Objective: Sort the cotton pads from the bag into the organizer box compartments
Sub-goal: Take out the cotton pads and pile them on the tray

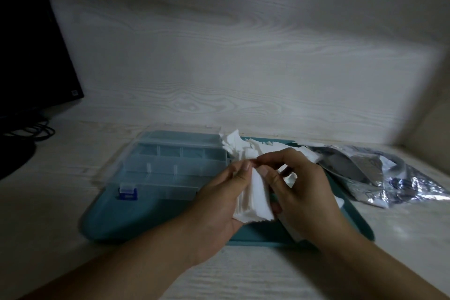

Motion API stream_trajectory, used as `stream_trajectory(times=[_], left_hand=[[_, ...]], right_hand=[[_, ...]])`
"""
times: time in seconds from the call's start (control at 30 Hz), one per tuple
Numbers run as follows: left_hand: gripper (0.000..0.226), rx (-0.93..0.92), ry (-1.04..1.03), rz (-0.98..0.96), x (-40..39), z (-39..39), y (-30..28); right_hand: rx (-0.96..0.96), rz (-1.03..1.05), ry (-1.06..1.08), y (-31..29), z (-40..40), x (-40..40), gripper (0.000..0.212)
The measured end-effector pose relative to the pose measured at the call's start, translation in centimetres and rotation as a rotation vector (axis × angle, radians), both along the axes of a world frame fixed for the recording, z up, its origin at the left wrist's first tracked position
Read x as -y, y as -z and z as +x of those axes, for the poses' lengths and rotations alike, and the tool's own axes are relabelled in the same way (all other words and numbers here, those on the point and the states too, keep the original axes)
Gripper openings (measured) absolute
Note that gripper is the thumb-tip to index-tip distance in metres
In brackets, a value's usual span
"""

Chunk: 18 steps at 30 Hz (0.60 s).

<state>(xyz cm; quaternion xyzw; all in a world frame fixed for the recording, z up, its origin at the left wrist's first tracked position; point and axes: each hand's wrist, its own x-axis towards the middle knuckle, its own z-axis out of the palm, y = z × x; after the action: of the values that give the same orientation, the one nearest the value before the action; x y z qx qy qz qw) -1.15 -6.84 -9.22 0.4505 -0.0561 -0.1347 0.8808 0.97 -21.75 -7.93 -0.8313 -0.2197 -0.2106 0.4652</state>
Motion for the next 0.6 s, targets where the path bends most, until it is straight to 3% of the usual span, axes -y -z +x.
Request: stream_trajectory(times=[0.13,0.23,0.37,0.6], left_hand=[[0.047,-0.021,-0.014,-0.061,0.0,-0.1,-0.4],[0.049,-0.025,-0.033,-0.069,-0.1,-0.1,-0.4],[0.048,-0.012,-0.063,-0.025,-0.1,0.1,-0.2],[0.044,0.018,-0.075,-0.001,-0.2,-0.1,-0.2]], right_hand=[[-0.098,0.152,-0.201,-1.7,-0.2,1.3,0.015],[-0.110,-0.076,-0.407,-3.6,-0.6,2.8,0.029],[-0.048,-0.316,-0.421,-3.2,-0.8,2.4,0.047],[-0.086,-0.320,-0.372,-2.2,-0.3,1.9,0.036]])
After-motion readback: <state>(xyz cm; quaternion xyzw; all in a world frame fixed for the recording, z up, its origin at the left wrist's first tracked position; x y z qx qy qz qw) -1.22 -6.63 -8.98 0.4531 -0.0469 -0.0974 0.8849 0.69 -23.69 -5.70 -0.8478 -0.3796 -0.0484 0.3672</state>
